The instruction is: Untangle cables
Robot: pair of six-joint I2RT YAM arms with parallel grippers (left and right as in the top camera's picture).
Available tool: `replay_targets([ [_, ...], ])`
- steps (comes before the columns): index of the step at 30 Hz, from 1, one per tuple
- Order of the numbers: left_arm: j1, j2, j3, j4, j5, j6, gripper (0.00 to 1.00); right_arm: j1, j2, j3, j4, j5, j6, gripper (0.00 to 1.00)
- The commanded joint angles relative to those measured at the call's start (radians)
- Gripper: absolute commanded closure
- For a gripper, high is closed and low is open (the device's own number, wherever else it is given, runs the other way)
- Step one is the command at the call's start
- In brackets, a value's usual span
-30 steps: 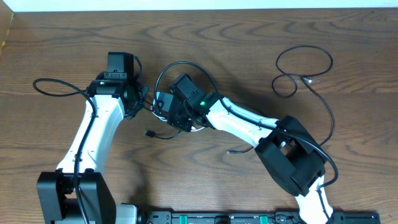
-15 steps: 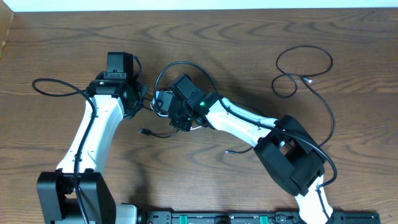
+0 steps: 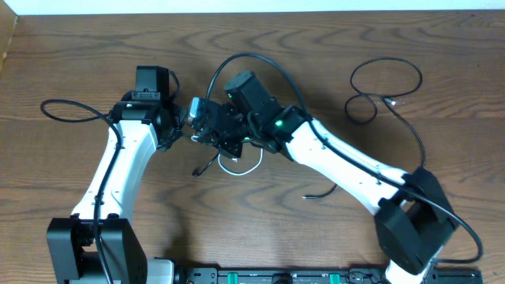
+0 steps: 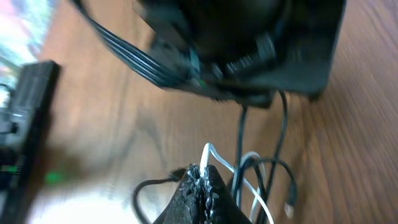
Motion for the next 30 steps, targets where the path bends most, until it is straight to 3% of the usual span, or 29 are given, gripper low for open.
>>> replay_targets([
  [1, 0.004, 0.002, -0.007, -0.003, -0.012, -0.010, 0.92, -0.013, -0.058, 0.014, -0.008, -0.110, 0.013, 0.99],
  [30, 0.004, 0.002, -0.007, -0.003, -0.012, -0.010, 0.92, -0.156, -0.514, 0.014, -0.174, -0.167, -0.030, 0.99],
])
